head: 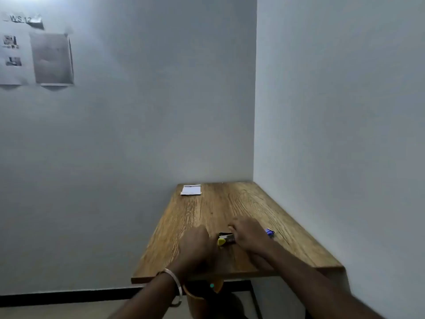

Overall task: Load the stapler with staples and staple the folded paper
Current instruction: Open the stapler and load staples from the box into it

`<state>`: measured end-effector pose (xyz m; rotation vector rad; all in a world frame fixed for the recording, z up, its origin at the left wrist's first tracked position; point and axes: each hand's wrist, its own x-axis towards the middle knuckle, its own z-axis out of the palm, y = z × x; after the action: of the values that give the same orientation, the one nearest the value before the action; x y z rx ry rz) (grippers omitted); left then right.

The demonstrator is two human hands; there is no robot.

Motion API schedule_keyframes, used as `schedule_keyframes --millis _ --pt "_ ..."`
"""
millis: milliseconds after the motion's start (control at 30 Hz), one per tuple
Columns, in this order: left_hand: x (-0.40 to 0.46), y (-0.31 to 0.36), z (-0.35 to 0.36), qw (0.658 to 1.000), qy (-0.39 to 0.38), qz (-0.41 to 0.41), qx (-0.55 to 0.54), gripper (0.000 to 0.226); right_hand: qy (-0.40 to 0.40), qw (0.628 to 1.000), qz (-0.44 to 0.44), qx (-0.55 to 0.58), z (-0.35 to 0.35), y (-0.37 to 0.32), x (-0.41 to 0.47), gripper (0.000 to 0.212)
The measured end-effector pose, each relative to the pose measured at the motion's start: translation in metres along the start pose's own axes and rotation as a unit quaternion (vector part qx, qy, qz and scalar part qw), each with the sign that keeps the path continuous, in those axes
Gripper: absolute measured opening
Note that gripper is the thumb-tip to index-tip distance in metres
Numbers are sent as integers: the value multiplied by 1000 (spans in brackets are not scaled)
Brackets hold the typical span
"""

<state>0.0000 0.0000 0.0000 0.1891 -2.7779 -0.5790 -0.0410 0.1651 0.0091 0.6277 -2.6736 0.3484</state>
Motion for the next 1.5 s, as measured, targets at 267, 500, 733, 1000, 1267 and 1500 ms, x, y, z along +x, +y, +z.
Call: schedule_keyframes --millis 267,500,733,1000,1267,1500 --pt "4 -6 17 997 -9 53 -48 43 -58 989 38 134 19 9 2 21" --pt "8 -11 23 978 5 50 -201 17 -25 955 59 289 19 15 1 19" --pt "11 -4 9 849 -25 15 -528 28 15 899 105 426 16 -4 10 19" --pt "22 -3 16 835 -27 31 -548 19 8 731 240 639 27 -22 7 15" --pt "30 2 28 875 18 54 -481 15 55 751 255 606 37 -23 10 10" --pt "31 4 31 896 41 59 -438 15 83 777 255 569 44 -20 12 7"
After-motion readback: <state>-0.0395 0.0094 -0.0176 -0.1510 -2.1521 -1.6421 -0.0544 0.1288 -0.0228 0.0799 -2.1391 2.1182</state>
